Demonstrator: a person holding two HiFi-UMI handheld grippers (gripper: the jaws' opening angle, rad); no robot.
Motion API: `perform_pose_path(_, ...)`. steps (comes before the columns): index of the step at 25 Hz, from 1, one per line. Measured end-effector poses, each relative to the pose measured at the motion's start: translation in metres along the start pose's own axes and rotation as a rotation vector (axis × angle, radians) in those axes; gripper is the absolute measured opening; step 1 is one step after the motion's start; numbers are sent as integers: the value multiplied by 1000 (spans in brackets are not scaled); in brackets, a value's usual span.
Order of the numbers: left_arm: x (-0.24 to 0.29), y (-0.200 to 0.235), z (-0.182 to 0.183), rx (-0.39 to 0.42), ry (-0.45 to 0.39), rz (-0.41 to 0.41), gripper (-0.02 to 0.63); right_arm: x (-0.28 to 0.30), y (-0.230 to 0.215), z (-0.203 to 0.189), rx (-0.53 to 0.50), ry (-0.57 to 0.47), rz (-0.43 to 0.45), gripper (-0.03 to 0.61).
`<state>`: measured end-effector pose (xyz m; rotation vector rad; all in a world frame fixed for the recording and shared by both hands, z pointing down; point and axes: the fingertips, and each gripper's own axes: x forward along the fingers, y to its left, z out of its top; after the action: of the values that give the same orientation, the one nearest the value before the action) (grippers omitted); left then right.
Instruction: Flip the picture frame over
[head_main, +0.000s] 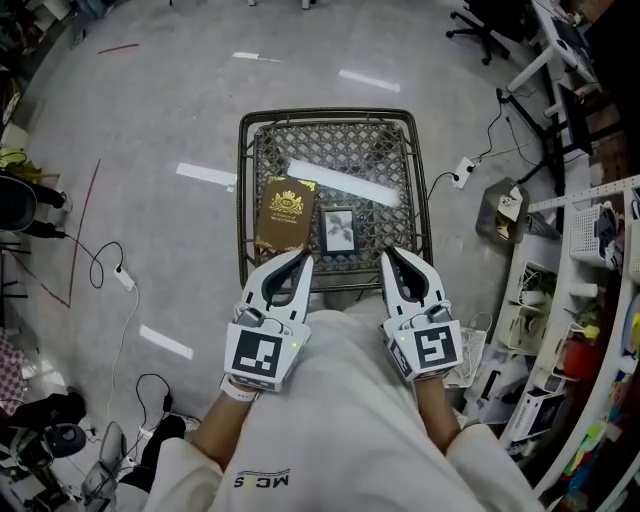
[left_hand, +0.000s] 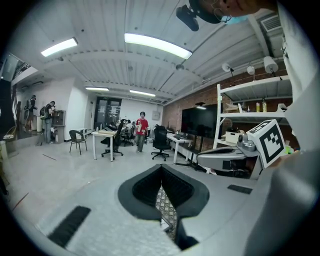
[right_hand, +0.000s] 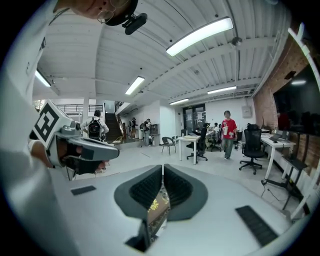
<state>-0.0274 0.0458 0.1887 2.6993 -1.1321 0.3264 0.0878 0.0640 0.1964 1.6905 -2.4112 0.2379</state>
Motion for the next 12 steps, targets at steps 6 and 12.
perform_pose_path(6, 2, -4, 3, -17, 2, -8, 25, 0, 5, 9, -14, -12, 14, 25)
perform_pose_path(12, 6, -5, 1, -21, 5, -15, 25, 0, 6, 9, -16, -6, 17, 23)
